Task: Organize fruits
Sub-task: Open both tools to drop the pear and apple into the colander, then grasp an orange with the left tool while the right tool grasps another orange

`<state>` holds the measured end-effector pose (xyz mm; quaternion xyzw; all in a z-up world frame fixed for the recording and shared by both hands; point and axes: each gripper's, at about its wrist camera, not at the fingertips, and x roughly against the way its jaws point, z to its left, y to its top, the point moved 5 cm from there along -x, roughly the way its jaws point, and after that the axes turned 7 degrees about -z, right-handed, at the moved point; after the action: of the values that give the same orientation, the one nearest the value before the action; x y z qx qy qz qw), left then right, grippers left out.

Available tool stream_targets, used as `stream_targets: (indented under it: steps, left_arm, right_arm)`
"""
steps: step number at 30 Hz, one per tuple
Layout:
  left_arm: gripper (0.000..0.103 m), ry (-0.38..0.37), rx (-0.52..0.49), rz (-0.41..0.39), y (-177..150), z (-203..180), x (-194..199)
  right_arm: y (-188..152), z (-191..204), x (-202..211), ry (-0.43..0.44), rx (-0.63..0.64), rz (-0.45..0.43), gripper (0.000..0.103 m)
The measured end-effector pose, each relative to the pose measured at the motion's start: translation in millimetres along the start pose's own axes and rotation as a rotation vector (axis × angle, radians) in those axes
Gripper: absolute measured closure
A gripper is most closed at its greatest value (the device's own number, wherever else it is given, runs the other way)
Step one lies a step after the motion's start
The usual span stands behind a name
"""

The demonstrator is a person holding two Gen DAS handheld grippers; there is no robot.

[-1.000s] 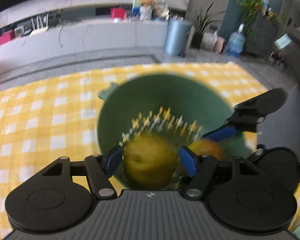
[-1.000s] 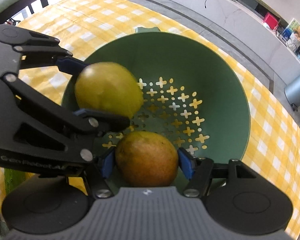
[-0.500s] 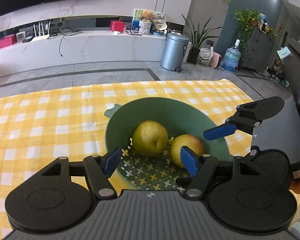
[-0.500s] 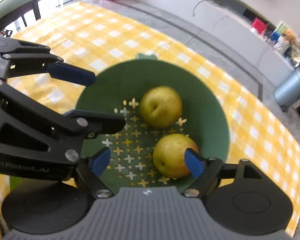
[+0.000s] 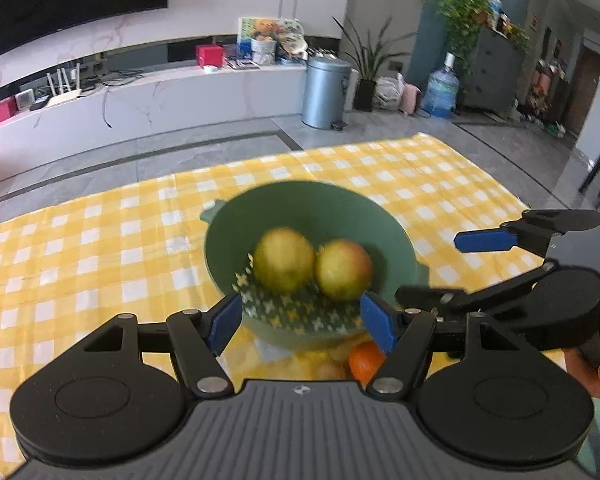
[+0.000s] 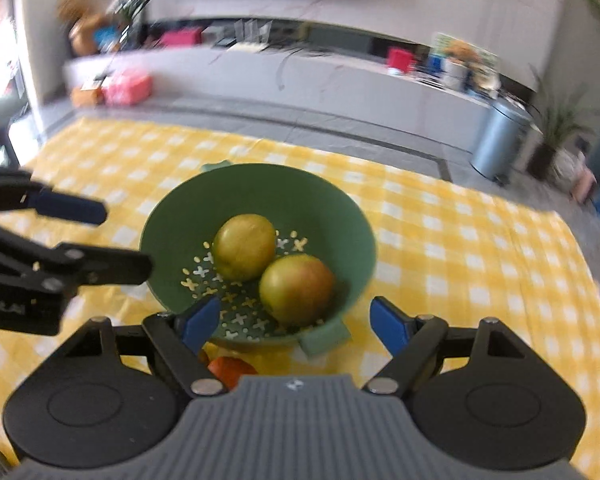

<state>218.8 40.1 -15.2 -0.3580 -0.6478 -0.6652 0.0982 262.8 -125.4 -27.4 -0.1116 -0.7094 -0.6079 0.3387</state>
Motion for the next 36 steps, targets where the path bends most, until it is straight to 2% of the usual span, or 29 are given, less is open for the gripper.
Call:
stream_targets:
  steps: [4,6,10,16,19,29,33,36]
  left_arm:
    - [0.025,-0.053,0.000,0.046,-18.1,-3.0,0.1]
    - [0.029,-0.057,0.005,0.064,-24.8,-3.2,-1.8]
    - [0.029,-0.069,0.009,0.070,-35.0,-7.9,1.7]
    - [0.033,-0.127,-0.041,0.070,-43.0,-29.0,4.8]
    - [0.033,-0.146,-0.075,0.097,-49.9,-39.2,-0.6]
    - [0.033,-0.184,-0.172,0.287,-81.6,-49.9,-14.9]
    - [0.033,-0.152,-0.175,0.299,-84.9,-42.8,-15.7]
    - [0.033,-0.152,-0.175,0.315,-87.4,-40.3,-16.8]
  right_arm:
    - [-24.2,-5.9,12.3,-0.020,-0.119,-0.035,0.024]
    - [-37.9,-6.3,19.4,-0.031,-0.150,-0.053,0.024]
    - [-64.1,-4.9,32.0,-0.085,-0.175,-0.081,0.024]
    - [-100.1,-11.2,51.3,-0.132,-0.196,-0.038,0.027]
    - [-113.7,-15.9,59.1,-0.134,-0.228,-0.019,0.029]
    - [-129.1,-17.5,51.5,-0.110,-0.290,0.020,0.036]
    - [-131.3,-19.7,47.5,-0.108,-0.305,0.043,0.037]
    - [-133.2,-19.7,44.4,-0.107,-0.305,0.062,0.043]
